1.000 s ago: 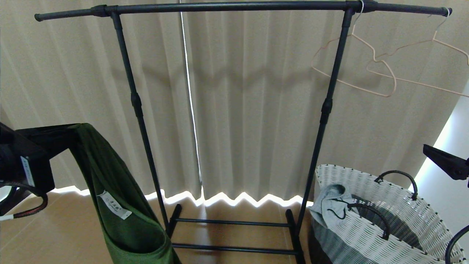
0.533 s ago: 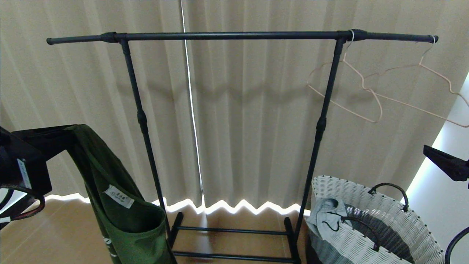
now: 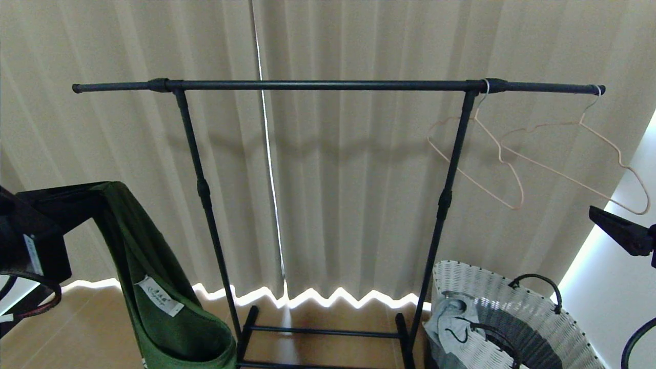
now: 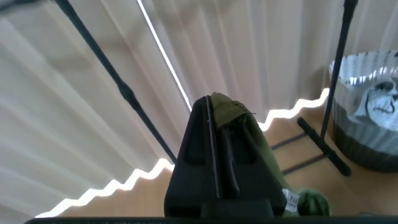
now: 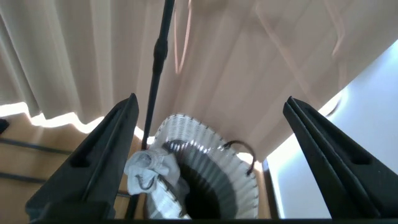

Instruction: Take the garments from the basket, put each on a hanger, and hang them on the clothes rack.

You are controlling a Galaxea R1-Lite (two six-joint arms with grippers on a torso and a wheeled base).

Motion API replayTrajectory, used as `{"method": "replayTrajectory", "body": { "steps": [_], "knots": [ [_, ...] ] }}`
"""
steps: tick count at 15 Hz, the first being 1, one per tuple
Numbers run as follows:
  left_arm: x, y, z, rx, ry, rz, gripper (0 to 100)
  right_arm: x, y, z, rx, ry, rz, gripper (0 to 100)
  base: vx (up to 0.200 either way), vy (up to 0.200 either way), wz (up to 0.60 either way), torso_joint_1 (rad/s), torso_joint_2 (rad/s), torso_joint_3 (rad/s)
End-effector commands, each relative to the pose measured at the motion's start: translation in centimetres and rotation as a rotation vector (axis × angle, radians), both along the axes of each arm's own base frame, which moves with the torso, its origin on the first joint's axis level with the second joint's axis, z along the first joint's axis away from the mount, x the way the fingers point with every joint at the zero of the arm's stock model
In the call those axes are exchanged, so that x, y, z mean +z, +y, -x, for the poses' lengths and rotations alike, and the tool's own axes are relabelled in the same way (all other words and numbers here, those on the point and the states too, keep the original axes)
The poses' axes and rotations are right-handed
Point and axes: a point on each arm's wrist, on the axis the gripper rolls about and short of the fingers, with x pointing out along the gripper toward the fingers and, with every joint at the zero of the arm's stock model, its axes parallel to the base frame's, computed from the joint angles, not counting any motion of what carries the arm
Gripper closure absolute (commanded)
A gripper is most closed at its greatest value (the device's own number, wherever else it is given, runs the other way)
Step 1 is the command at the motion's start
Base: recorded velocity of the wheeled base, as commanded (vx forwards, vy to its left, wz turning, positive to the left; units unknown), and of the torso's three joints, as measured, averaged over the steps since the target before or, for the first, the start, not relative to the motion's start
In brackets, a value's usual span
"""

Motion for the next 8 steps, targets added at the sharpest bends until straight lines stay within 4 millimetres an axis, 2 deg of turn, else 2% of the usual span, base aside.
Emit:
{"method": "replayTrajectory", "body": {
  "steps": [1, 5, 8],
  "knots": [
    [-0.12, -0.02, -0.03, -0.001, -0.006, -0.005, 100, -0.37, 0.01, 0.01, 0.003, 0.014, 0.006, 0, 0.000, 0.000, 0.00, 0.242, -0.50, -0.256],
    [-0.61, -0.01, -0.20, 0.005, -0.060, 0.013, 100, -0.99, 0.03, -0.21, 0.008, 0.045, 0.006, 0, 0.000, 0.000, 0.00, 0.221, -0.47, -0.243],
    [-0.67, 0.07, 0.03, 0.003, -0.066, 0.004, 100, -1.32, 0.11, -0.22, 0.020, 0.062, 0.012, 0, 0.000, 0.000, 0.00, 0.061, -0.13, -0.072]
  ]
}}
